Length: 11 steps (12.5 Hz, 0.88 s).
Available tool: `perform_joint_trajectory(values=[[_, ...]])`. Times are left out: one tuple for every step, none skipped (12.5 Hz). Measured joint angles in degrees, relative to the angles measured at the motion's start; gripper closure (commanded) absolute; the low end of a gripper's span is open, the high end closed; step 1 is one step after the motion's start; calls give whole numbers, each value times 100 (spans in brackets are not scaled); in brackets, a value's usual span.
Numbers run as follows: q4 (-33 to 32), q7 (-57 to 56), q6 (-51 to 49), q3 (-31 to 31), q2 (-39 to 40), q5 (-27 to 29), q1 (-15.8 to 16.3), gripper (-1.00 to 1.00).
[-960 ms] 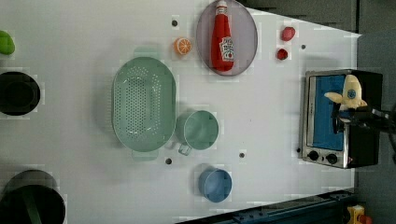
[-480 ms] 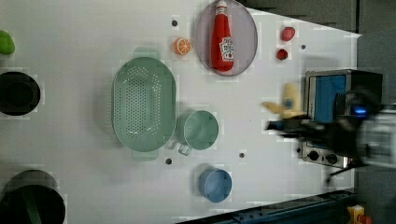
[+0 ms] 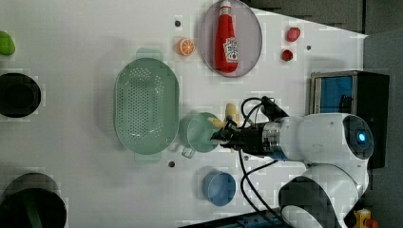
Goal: Pick Banana and place it in mug.
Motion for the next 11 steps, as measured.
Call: perform_joint_trajectory(values=[[-112, 0, 339, -22, 26, -94, -58, 12], [-157, 0, 313, -80, 50, -94, -74, -10], [-269, 0, 543, -127, 73, -117, -75, -32], [-313, 60, 674, -161, 182, -161, -83, -74], [-325, 81, 730, -134, 256, -219, -119, -93], [-358, 84, 934, -155, 378, -219, -113, -100], [-380, 84, 946, -154, 419, -214, -131, -100], [-470, 84, 937, -166, 341, -231, -99, -100], [-436, 84, 574, -119, 213, -294, -131, -100], [-436, 84, 386, -49, 63, -293, -203, -100], [-302, 84, 221, -133, -58, -296, -157, -100]])
